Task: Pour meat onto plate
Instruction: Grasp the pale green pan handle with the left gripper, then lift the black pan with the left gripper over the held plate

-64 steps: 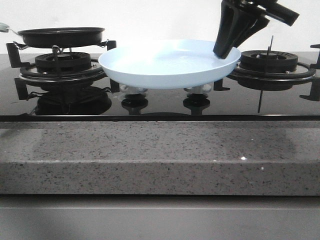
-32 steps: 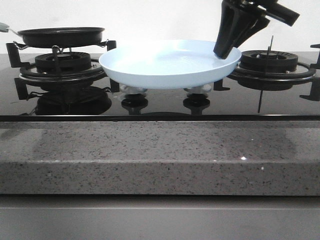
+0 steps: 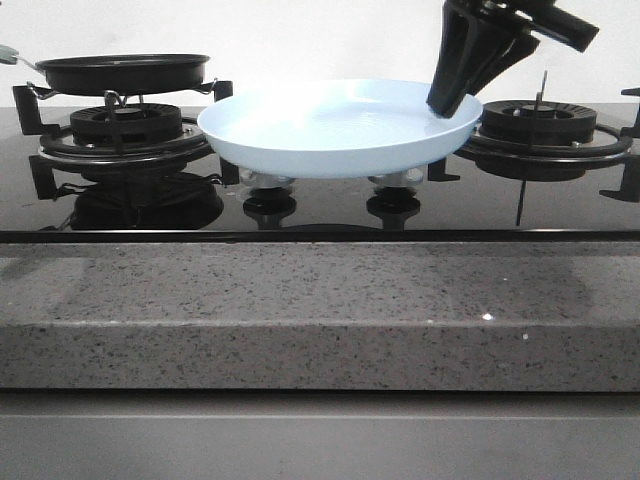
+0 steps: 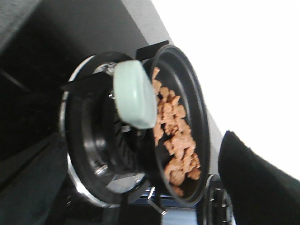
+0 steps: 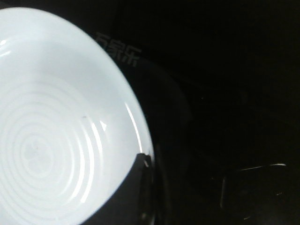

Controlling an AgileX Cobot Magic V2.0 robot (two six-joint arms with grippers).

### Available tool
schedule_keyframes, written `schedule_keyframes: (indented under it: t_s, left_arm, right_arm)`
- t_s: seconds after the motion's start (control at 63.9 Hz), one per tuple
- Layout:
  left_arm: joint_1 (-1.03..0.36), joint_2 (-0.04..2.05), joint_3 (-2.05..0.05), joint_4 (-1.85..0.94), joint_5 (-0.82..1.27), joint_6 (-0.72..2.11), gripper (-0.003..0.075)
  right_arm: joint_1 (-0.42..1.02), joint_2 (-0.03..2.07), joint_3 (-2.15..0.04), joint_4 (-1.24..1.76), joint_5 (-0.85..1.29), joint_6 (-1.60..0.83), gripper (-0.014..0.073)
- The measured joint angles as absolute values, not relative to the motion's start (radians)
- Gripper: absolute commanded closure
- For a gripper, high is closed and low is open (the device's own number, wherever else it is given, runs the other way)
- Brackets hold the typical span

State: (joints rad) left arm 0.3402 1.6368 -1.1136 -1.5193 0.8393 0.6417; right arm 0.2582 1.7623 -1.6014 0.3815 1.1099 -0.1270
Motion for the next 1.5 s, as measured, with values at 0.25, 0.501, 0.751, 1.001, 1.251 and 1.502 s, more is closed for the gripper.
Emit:
schedule_keyframes:
  t_s: [0.25, 0.501, 0.751, 1.001, 1.251, 1.502]
  left_arm:
    - [0.34, 1.689, -1.166, -1.569, 0.84, 0.654, 0.0084]
    - [0.34, 1.736, -1.195, -1.574, 0.84, 0.654, 0.027]
    - [0.34, 1.741, -1.196, -1.574, 0.839, 0.654, 0.0539]
    - [0.34, 1.741, -1.197, -1.588, 0.845, 0.654, 0.0608]
    - [0.34, 1.741, -1.2, -1.603, 0.851, 0.651, 0.0701]
    - [0.353, 1.741, -1.2, -1.621, 0.9, 0.651, 0.0741]
  right_arm:
    - [0.258, 1.762, -1.601, 0.381, 1.111, -0.127, 0.0654]
    - [0.258, 1.762, -1.601, 0.381, 1.112, -0.129, 0.0654]
    - [0.258, 1.762, -1.601, 0.381, 1.112, -0.129, 0.0654]
    - [0.258, 1.762, -1.601, 0.381, 1.112, -0.129, 0.0654]
    - [0.258, 1.762, -1.601, 0.381, 1.112, -0.13, 0.0654]
    - [0.258, 1.762, -1.601, 0.381, 1.112, -0.13, 0.0654]
